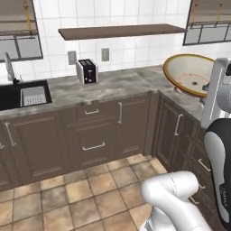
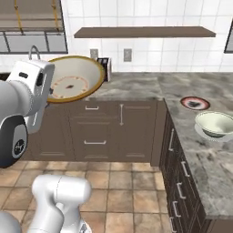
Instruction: Move the bowls from the cabinet to the plates on the dining table.
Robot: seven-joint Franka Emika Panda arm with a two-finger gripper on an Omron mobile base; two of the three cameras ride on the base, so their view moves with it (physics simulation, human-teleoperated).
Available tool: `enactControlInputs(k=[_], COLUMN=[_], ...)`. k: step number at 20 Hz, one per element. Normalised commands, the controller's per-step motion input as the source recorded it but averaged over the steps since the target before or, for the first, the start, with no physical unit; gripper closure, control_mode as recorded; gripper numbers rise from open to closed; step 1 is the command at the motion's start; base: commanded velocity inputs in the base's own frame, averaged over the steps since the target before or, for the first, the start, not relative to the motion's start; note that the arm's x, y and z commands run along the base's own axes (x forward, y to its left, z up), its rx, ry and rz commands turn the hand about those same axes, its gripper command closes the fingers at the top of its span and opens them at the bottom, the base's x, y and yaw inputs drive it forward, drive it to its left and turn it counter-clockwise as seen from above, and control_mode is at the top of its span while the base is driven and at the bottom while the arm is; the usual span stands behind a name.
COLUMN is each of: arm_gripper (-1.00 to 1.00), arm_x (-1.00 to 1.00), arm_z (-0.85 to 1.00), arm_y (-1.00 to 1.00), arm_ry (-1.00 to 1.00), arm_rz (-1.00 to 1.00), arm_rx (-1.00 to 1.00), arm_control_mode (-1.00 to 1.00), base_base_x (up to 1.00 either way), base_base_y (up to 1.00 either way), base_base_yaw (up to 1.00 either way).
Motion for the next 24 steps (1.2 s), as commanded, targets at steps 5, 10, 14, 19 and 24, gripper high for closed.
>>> enactControlInputs(k=[5,10,14,19,24], arm_gripper=[1.00,1.00,1.00,1.00,1.00], arm_x=[0.00,0.00,0.00,0.00,0.00], arm_z=[0.00,0.00,0.00,0.00,0.00], arm_y=[0.00,0.00,0.00,0.00,0.00], arm_ry=[0.00,0.00,0.00,0.00,0.00], arm_rz=[0.00,0.00,0.00,0.00,0.00], arm_rx=[0.00,0.00,0.00,0.00,0.00], arm_control_mode=[1.00,1.00,1.00,1.00,1.00], base_base_x=[0.62,0.61,0.60,0.58,0.58], base_base_y=[0.36,0.36,0.35,0.33,0.33], base_base_yaw=[-0.29,-0.30,-0.30,-0.30,-0.30])
